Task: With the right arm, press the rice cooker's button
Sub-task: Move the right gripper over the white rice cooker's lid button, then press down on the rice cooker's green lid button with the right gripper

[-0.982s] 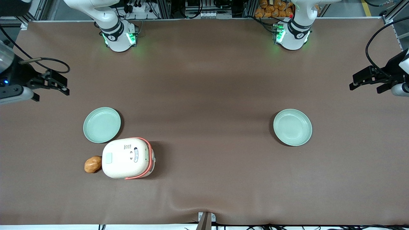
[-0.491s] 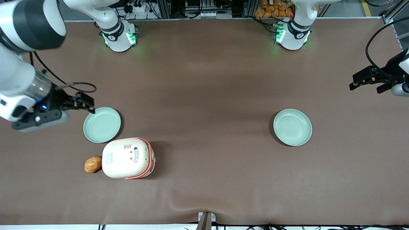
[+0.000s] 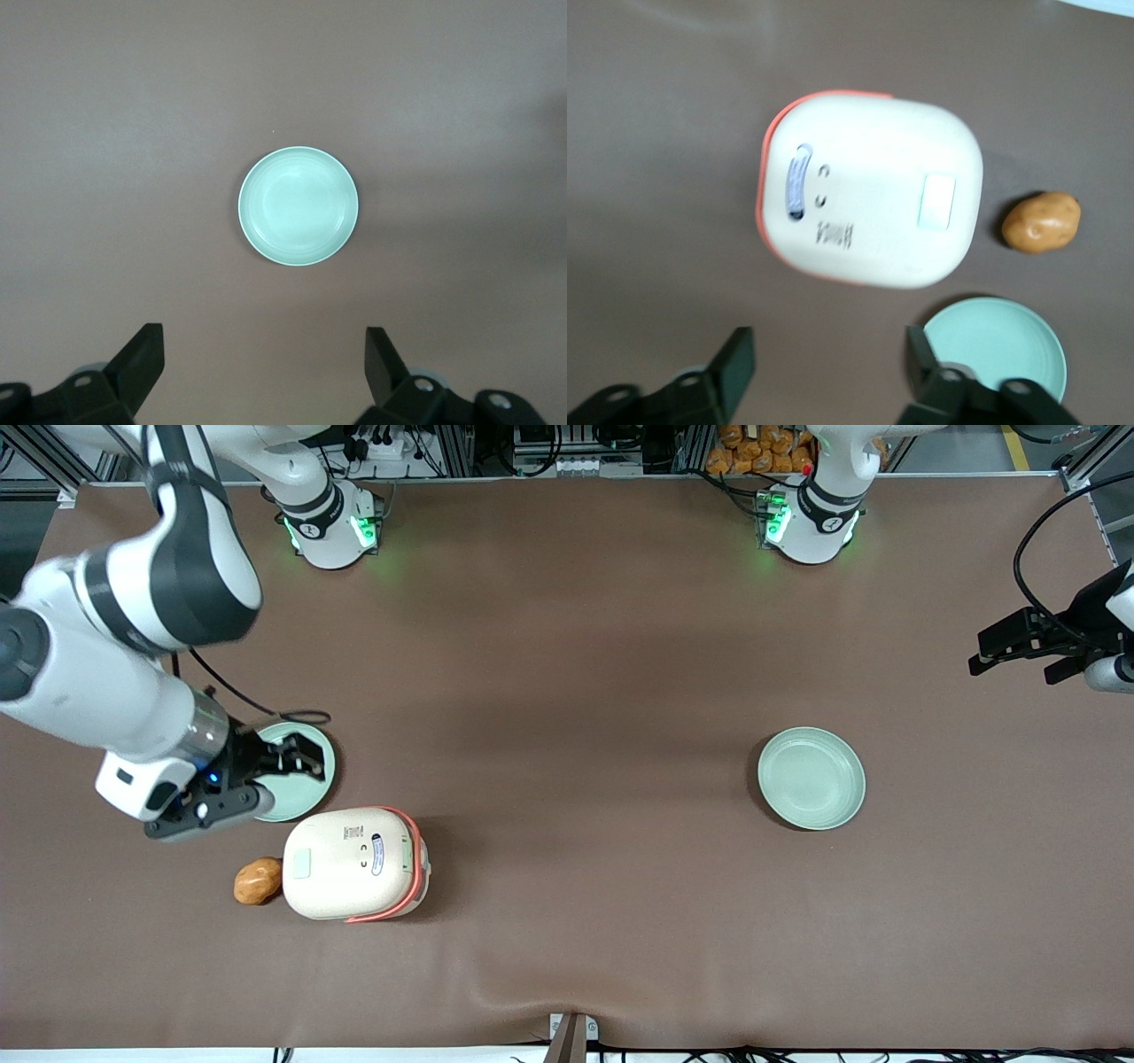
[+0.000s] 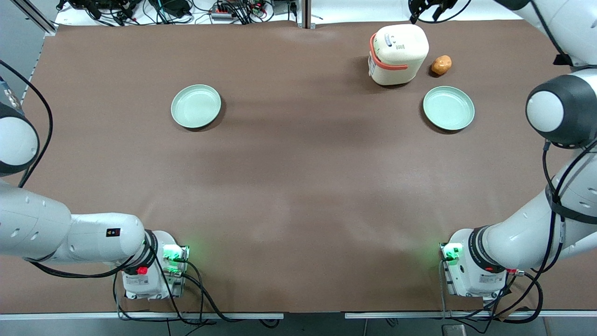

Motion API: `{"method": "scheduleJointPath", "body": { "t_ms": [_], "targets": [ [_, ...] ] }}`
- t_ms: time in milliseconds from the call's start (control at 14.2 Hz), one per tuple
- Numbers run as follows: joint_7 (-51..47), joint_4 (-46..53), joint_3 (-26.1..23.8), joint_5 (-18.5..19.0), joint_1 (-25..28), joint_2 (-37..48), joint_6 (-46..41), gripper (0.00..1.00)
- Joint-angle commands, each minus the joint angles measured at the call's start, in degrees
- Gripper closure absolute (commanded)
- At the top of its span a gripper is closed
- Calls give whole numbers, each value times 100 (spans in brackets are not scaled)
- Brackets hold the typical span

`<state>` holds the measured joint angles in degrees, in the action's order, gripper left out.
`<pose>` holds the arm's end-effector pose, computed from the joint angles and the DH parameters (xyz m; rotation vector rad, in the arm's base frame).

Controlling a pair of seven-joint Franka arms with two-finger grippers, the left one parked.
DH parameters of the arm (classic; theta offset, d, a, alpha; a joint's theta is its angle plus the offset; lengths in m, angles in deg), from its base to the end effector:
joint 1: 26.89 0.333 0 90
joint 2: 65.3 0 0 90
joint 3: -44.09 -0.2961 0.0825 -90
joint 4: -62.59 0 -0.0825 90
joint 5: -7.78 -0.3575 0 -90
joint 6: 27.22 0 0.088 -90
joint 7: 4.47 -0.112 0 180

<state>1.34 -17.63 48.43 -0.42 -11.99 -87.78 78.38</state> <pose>0.6352 0.1385 0.4706 -3.0037 -0.3885 -0.0714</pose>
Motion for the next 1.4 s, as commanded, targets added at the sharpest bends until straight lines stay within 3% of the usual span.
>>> {"method": "scheduleJointPath", "body": {
  "t_ms": [0, 281, 561, 1333],
  "targets": [
    [26, 24, 22, 2, -48, -238, 284, 55],
    [35, 15, 31, 19, -145, -643, 908, 80],
    [52, 15, 31, 19, -295, -890, 1506, 89],
    [158, -37, 31, 11, -338, -1206, 1770, 92]
  ]
}}
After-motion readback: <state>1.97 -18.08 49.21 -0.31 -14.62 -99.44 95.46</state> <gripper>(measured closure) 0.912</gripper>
